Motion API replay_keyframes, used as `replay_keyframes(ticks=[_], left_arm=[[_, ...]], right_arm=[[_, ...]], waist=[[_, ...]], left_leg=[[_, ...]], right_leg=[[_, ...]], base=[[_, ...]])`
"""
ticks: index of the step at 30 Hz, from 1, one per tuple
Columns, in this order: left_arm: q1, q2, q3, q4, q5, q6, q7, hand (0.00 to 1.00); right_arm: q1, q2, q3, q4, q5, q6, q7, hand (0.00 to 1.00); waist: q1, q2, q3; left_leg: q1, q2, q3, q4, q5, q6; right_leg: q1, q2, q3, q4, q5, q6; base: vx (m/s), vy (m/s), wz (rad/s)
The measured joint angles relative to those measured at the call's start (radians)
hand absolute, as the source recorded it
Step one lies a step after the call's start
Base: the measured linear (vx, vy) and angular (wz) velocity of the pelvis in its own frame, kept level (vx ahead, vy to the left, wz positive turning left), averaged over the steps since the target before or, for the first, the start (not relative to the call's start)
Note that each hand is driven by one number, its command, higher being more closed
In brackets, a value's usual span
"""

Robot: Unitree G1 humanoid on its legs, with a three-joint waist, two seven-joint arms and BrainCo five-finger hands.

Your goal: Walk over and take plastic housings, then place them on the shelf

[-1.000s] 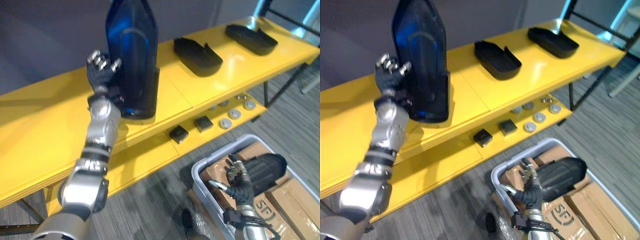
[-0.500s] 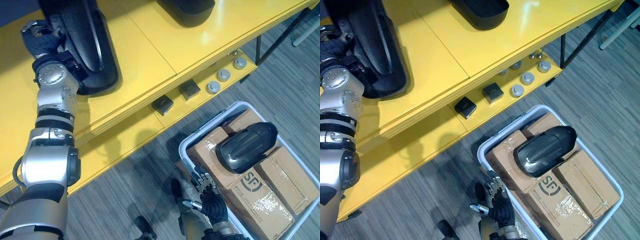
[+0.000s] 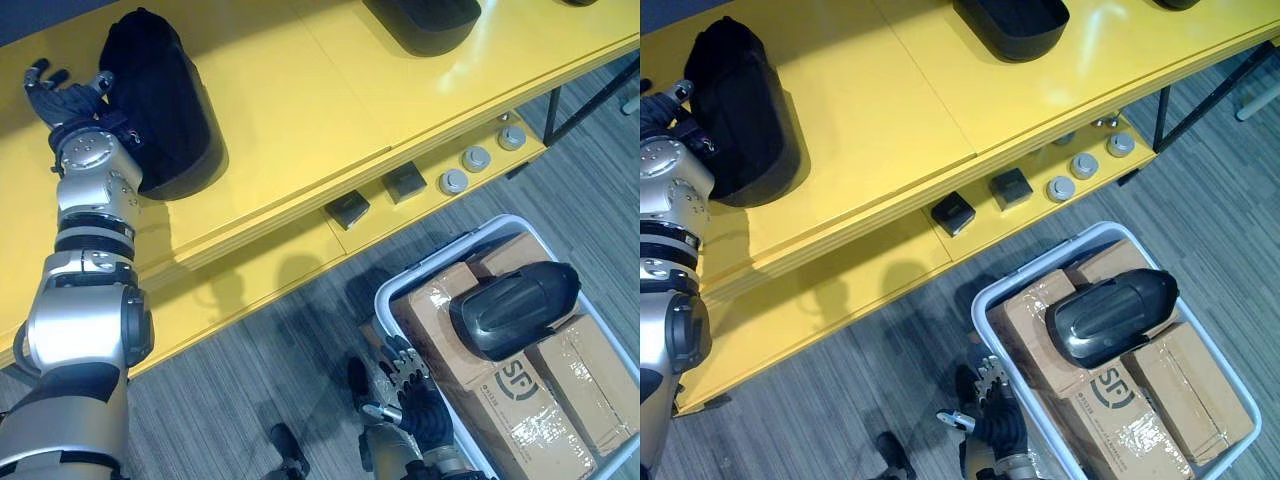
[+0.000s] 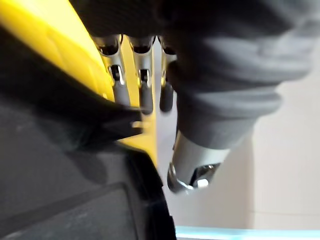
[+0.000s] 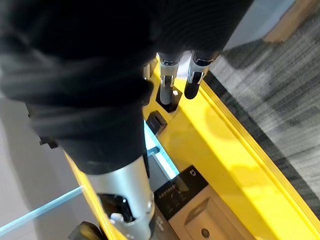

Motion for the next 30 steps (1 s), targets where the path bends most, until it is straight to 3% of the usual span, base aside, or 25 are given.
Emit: replay_keyframes(ticks=[9,12,14,18,21,23,26,27,30], left_arm=[[-0.036,0.001,-0.061,0.021,-0.01,0.008,-0.005,0.0],[-0.073,0.001,-0.123,0.001,-0.087,-0.004,-0.033,0.0],[-0.089,0.0,-0.163,-0.065,-0.149,-0.024,-0.057,0.0],[-0.106,0.001,-0.178,-0.205,-0.161,-0.095,-0.067,0.0],[-0.037,0.001,-0.147,-0.297,-0.071,-0.12,-0.05,0.0],[0.142,-0.01,-0.076,-0.419,0.043,-0.121,-0.029,0.0],[0.394,-0.097,0.004,-0.616,0.125,-0.123,-0.022,0.0],[0.539,-0.151,0.039,-0.72,0.166,-0.132,-0.021,1.0],[0.904,-0.323,0.08,-0.911,0.223,-0.149,-0.05,1.0]], right_arm=[[0.0,0.002,-0.002,0.036,0.004,0.0,0.0,0.0],[0.0,0.003,-0.007,0.037,0.004,0.001,-0.002,0.0],[-0.016,0.004,-0.025,0.058,0.001,0.002,-0.003,0.0],[-0.036,0.007,-0.06,0.086,-0.003,0.006,-0.003,0.0],[-0.062,0.009,-0.094,0.118,-0.006,0.006,-0.001,0.0],[-0.08,0.01,-0.135,0.129,-0.014,0.006,0.003,0.0],[-0.082,0.014,-0.189,0.155,-0.045,0.004,0.002,0.0],[-0.076,0.015,-0.212,0.155,-0.051,0.003,0.002,0.0],[-0.066,0.038,-0.277,0.154,-0.078,0.003,0.0,0.0]], waist=[[-0.003,-0.002,-0.001],[-0.004,-0.004,-0.002],[-0.011,-0.005,-0.003],[-0.012,-0.008,-0.009],[-0.011,-0.008,-0.042],[-0.01,-0.008,-0.073],[-0.002,-0.003,-0.121],[0.004,0.0,-0.147],[0.041,0.011,-0.185]], left_leg=[[0.001,-0.005,-0.023,-0.002,0.015,0.006],[0.008,-0.006,-0.025,-0.007,0.022,0.006],[0.039,-0.007,-0.028,-0.017,0.026,0.009],[0.079,-0.011,-0.034,-0.031,0.034,0.013],[0.099,-0.009,-0.055,-0.042,0.044,0.012],[0.136,-0.008,-0.07,-0.061,0.053,0.008],[0.158,-0.008,-0.1,-0.078,0.066,0.008],[0.161,-0.009,-0.113,-0.085,0.072,0.008],[0.191,-0.01,-0.141,-0.107,0.083,0.006]], right_leg=[[0.01,-0.007,-0.016,0.0,0.004,-0.005],[0.017,-0.007,-0.017,0.0,0.006,-0.008],[0.045,-0.006,-0.02,0.0,0.006,-0.008],[0.084,-0.008,-0.026,0.0,0.004,-0.008],[0.114,-0.007,-0.047,-0.001,-0.002,-0.01],[0.154,-0.005,-0.061,-0.002,-0.01,-0.011],[0.185,-0.006,-0.101,-0.002,-0.02,-0.01],[0.192,-0.006,-0.11,-0.002,-0.023,-0.008],[0.226,-0.009,-0.149,-0.002,-0.032,-0.007]], base=[[-0.05,-0.009,0.07],[-0.05,-0.011,0.02],[-0.04,-0.003,0.02],[-0.05,0.003,0.05],[-0.08,-0.011,0.18],[-0.05,-0.006,0.18],[-0.04,0.006,0.32],[-0.03,0.017,0.35],[-0.03,0.027,0.32]])
